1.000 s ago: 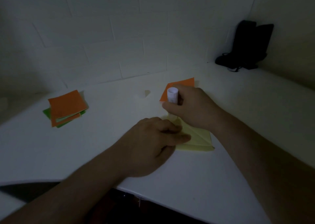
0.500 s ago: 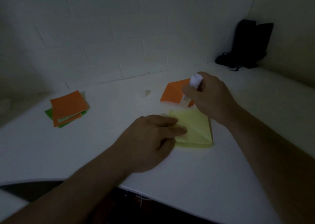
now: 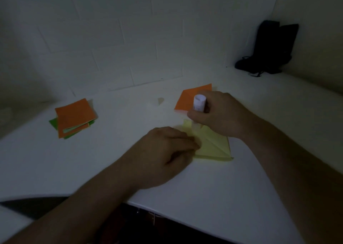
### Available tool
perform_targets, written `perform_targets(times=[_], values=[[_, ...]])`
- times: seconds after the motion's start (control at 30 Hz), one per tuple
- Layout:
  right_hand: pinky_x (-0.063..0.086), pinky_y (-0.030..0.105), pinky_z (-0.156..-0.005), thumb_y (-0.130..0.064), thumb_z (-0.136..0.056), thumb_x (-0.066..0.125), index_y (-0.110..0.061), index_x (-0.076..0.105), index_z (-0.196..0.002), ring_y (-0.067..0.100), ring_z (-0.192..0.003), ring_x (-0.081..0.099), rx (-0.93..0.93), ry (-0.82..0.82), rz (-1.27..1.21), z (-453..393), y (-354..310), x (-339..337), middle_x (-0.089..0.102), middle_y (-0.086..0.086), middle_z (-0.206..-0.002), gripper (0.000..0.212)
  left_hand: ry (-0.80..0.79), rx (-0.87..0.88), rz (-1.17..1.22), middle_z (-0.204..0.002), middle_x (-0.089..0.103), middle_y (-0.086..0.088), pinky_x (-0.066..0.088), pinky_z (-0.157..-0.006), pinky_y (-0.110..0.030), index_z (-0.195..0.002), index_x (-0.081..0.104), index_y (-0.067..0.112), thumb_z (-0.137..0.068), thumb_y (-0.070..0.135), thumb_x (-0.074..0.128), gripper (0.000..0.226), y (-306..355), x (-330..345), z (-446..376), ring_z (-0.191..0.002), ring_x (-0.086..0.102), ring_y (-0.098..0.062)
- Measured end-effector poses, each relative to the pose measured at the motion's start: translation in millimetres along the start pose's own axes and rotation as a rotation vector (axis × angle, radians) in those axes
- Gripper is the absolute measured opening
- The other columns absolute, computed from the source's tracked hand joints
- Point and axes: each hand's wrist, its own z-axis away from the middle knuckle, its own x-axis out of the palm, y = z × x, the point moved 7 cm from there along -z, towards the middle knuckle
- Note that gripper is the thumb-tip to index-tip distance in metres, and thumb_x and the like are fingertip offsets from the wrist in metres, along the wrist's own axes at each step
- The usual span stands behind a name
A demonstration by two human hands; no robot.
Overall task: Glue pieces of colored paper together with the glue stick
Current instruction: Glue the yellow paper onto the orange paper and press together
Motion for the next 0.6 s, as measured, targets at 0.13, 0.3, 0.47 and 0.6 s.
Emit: perform_targets(times=[0.13, 0.3, 0.47, 0.6], values=[[0.037, 0.014, -0.058, -0.039, -0.089, 0.073, -0.023, 0.058, -0.077, 0.007, -0.070, 0.056, -0.022, 0.001, 0.000, 5, 5, -11, 0.062, -0.007, -0.075, 0.025, 0.016, -0.038, 0.020, -0.125, 0.072, 0.010, 0.049, -0.101, -0.029, -0.122, 0.075, 0.023, -0.101, 0.028, 0.055, 0.030, -4, -1, 0, -0.115, 0.065, -0.008], [0.037, 0.013, -0.059, -0.039, -0.088, 0.073, -0.022, 0.057, -0.074, 0.001, -0.068, 0.055, -0.015, -0.032, 0.012, 8, 15, -19, 0.062, -0.011, -0.079, 0.027, 0.060, -0.069, 0.046, -0.119, 0.074, 0.012, 0.051, -0.096, -0.026, -0.113, 0.077, 0.023, -0.095, 0.021, 0.066, 0.022, -8, -4, 0, -0.109, 0.068, -0.007], [0.037, 0.022, -0.064, -0.043, -0.084, 0.073, -0.030, 0.057, -0.069, 0.001, -0.071, 0.058, 0.026, -0.089, -0.013, 10, 29, -24, 0.062, -0.020, -0.077, 0.025, 0.046, -0.098, 0.075, -0.122, 0.069, 0.010, 0.043, -0.089, -0.006, -0.109, 0.081, 0.027, -0.094, 0.023, 0.068, 0.019, -12, -4, 3, -0.104, 0.066, 0.002], [0.040, 0.024, -0.061, -0.037, -0.084, 0.077, -0.020, 0.059, -0.072, 0.007, -0.066, 0.057, 0.009, -0.108, -0.001, 7, 37, -28, 0.062, -0.010, -0.076, 0.027, 0.035, -0.103, 0.076, -0.113, 0.070, 0.006, 0.048, -0.088, -0.012, -0.111, 0.080, 0.028, -0.096, 0.034, 0.061, 0.025, -14, -3, 3, -0.108, 0.066, -0.001]])
